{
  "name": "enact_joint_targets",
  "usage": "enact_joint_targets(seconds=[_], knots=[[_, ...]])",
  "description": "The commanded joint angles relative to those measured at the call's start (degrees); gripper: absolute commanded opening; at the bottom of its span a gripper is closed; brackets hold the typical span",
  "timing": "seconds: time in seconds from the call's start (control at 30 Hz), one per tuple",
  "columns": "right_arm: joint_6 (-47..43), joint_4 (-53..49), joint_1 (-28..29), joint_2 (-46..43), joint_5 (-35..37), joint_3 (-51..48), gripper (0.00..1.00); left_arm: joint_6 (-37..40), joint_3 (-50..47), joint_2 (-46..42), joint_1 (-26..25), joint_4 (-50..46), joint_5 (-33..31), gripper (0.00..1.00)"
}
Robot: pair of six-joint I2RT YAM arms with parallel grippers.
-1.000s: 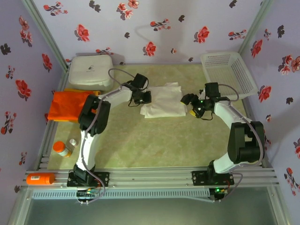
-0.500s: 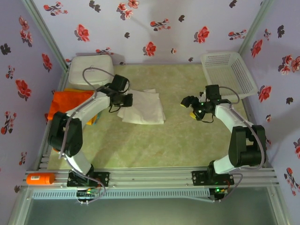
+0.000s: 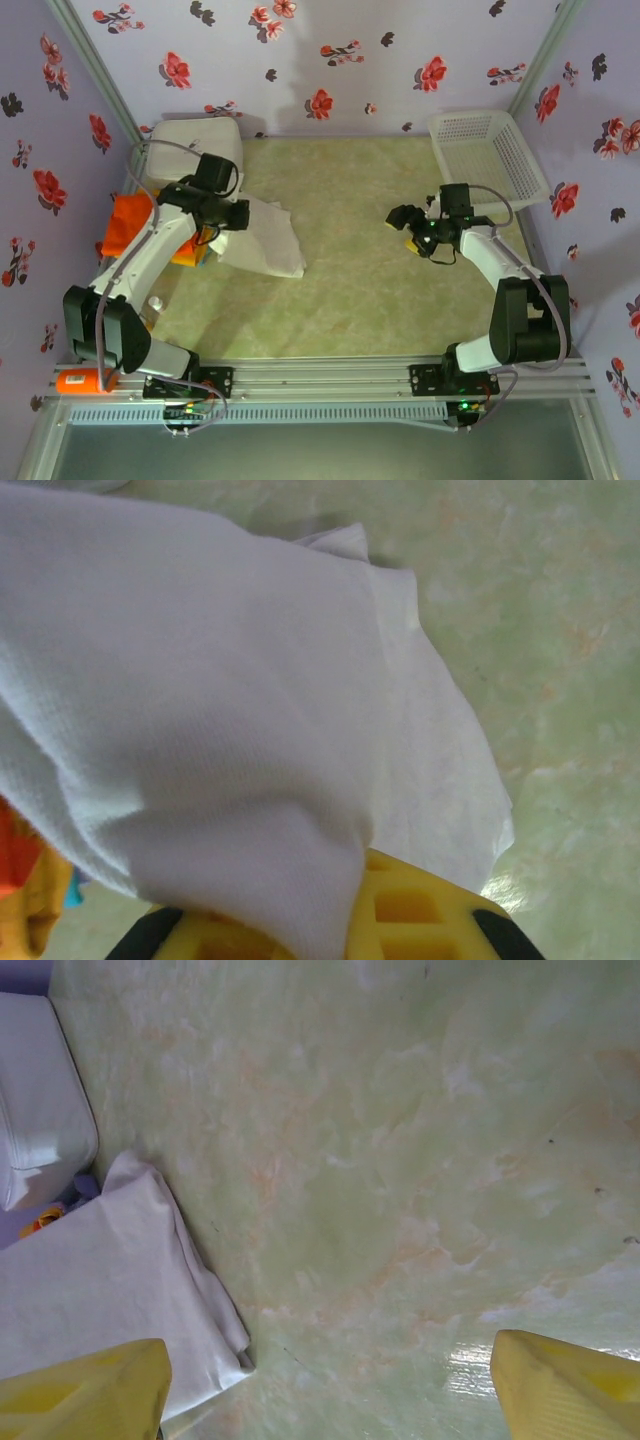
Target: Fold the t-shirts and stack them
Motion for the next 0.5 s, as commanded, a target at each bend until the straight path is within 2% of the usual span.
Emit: enact_joint_targets(seconds=[0.0, 0.2, 0.47], knots=[[0.7, 2.7, 0.6, 1.2, -0.7, -0.6, 0.83, 5.5, 4.0, -2.2, 1.9, -7.4, -1.6, 0.0], [1.7, 4.0, 1.5, 3.1, -1.3, -0.2, 0.83, 10.3, 8.5, -2.5, 5.3, -12.6, -3.7, 0.0], [1.3, 2.6, 1.8, 3.8, -1.0, 1.4, 0.82, 14.0, 15.1, -3.3, 7.8, -14.3, -4.1, 0.0]])
